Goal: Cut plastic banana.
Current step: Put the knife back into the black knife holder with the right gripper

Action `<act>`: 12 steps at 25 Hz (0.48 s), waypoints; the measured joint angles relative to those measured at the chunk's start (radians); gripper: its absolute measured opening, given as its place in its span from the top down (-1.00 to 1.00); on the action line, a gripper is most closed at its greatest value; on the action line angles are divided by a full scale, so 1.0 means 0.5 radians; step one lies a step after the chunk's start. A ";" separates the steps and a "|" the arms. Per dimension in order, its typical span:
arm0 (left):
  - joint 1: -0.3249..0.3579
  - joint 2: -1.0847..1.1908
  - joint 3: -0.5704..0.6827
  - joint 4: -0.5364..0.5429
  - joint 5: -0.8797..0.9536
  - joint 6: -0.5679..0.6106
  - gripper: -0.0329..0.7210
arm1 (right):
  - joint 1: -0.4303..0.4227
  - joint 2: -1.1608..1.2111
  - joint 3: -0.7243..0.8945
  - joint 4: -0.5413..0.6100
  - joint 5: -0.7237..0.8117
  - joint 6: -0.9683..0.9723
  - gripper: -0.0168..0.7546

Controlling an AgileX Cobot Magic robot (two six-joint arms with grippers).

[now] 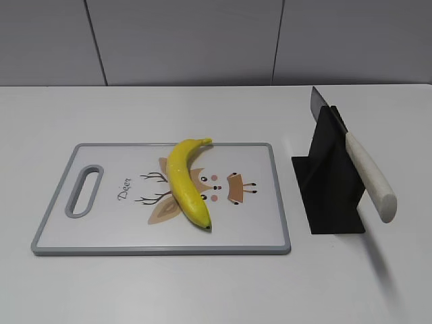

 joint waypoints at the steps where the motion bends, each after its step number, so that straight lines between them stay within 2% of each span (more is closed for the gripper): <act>1: 0.000 0.000 0.000 0.000 0.000 0.000 -0.65 | 0.000 -0.075 0.000 0.002 0.001 0.000 -0.53; 8: 0.000 0.000 0.000 -0.002 0.000 0.000 -0.65 | 0.000 -0.556 0.004 0.012 0.002 0.000 -0.53; 12: 0.001 0.000 0.000 -0.006 0.000 0.000 -0.65 | 0.000 -0.634 0.006 0.013 0.012 0.006 -0.53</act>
